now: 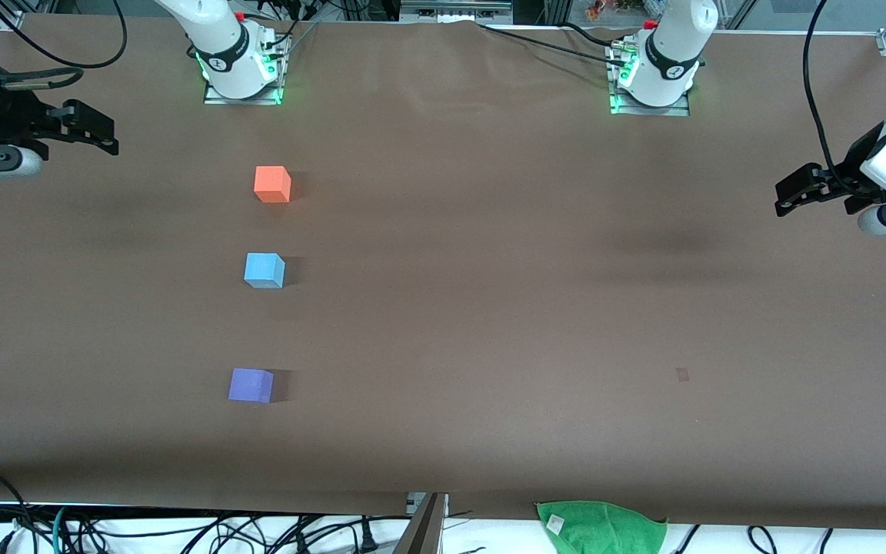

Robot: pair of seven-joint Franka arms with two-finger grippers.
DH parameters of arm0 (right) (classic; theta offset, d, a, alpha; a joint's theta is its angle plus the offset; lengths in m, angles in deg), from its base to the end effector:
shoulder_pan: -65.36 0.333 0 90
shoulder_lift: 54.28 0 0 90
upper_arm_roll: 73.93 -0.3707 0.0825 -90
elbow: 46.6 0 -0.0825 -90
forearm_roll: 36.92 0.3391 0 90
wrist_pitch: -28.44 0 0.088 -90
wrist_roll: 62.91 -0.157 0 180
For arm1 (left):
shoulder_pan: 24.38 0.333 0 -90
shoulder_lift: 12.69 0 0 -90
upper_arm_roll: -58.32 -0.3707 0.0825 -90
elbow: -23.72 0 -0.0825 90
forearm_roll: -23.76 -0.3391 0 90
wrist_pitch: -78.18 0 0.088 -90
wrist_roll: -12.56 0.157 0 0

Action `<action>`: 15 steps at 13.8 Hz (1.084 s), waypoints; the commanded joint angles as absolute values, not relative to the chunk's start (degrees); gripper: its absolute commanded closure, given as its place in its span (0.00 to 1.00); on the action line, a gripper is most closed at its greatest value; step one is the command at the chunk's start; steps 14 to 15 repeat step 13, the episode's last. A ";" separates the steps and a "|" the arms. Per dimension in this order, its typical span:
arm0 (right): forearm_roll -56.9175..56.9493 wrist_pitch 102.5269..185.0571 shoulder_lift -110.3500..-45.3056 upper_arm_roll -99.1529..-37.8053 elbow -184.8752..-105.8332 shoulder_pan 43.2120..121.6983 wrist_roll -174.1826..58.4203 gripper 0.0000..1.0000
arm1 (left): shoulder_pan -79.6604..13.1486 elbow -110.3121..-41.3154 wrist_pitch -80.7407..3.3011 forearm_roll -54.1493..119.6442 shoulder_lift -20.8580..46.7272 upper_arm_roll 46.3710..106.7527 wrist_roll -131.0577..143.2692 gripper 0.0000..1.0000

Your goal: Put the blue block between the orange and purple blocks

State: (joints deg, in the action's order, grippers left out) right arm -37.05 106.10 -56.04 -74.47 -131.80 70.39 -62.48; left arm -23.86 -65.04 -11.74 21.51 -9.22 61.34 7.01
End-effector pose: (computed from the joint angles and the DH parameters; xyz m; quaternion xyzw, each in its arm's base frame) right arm 0.4873 0.0470 0.6322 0.9953 0.0520 -0.0809 0.0046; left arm 0.5282 -0.0160 0.6070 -0.9993 -0.0263 0.0188 0.0194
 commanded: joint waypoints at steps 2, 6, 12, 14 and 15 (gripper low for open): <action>-37.80 106.66 -55.42 -75.51 -132.56 68.96 -61.24 0.00 | -24.47 -63.47 -10.77 21.91 -8.56 60.96 6.49 0.00; -38.67 106.83 -56.65 -75.42 -131.94 69.31 -61.33 0.00 | -24.56 -63.46 -10.77 21.91 -8.47 60.96 6.49 0.00; -39.12 106.83 -56.65 -75.42 -131.94 69.31 -61.33 0.00 | -24.56 -63.46 -10.77 21.91 -8.47 60.96 6.49 0.00; -39.12 106.92 -56.65 -75.42 -131.94 69.40 -61.33 0.00 | -24.56 -63.46 -10.77 21.91 -8.47 60.96 6.49 0.00; -39.12 106.92 -56.65 -75.42 -131.94 69.40 -61.33 0.00 | -24.56 -63.46 -10.77 21.91 -8.47 60.96 6.49 0.00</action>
